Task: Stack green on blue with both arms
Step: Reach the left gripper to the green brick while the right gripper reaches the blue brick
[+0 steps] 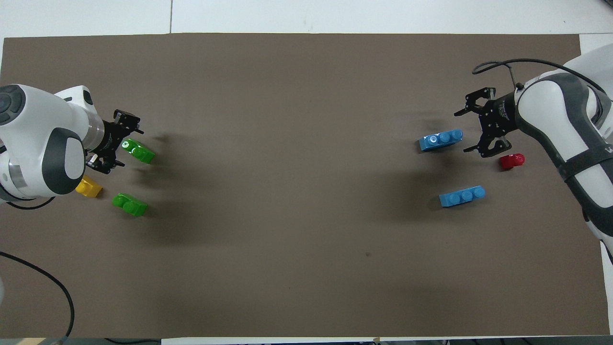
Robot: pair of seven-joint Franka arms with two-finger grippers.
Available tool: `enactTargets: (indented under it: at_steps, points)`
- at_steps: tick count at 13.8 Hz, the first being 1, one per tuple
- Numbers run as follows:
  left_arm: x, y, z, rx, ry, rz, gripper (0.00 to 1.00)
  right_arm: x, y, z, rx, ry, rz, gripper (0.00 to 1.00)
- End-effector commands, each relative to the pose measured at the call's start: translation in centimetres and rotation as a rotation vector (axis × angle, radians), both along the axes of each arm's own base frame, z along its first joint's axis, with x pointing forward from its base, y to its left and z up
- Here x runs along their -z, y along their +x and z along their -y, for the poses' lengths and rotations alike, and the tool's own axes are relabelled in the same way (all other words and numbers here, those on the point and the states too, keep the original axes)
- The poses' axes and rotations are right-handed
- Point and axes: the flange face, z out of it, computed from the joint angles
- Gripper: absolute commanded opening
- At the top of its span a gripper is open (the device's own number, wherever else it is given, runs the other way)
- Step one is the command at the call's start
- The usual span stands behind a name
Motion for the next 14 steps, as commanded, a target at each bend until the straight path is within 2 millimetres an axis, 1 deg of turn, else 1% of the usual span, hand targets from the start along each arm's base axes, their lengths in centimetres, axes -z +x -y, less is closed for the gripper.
enactTargets:
  at_steps: [1,3,4,6,9,13,14]
  points:
    - [1.1,0.5,-0.4,0.002,0.02,-0.007,1.0,1.4,-0.8,0.1,-0.044,0.032,0.014,0.97]
    - [1.5,0.4,-0.4,0.0,0.018,-0.012,1.0,2.6,-1.1,0.3,-0.056,0.033,0.013,0.97]
    - [1.8,0.2,-0.4,0.001,0.019,-0.015,1.0,2.8,-1.1,0.2,-0.062,0.035,0.013,0.97]
    - [2.0,0.2,-1.4,-0.016,0.019,-0.007,1.0,3.5,-1.2,1.3,-0.072,0.04,0.012,0.97]
    - [2.0,0.4,-1.5,-0.018,0.019,0.005,1.0,4.9,-1.7,1.3,-0.098,0.042,0.012,0.97]
    - [2.5,0.3,-0.9,-0.028,0.018,0.021,1.0,5.3,-1.8,1.4,-0.091,0.037,0.017,0.96]
    - [3.1,0.3,-0.7,-0.025,0.017,0.014,1.0,5.4,-1.9,1.3,-0.071,0.054,0.022,0.94]
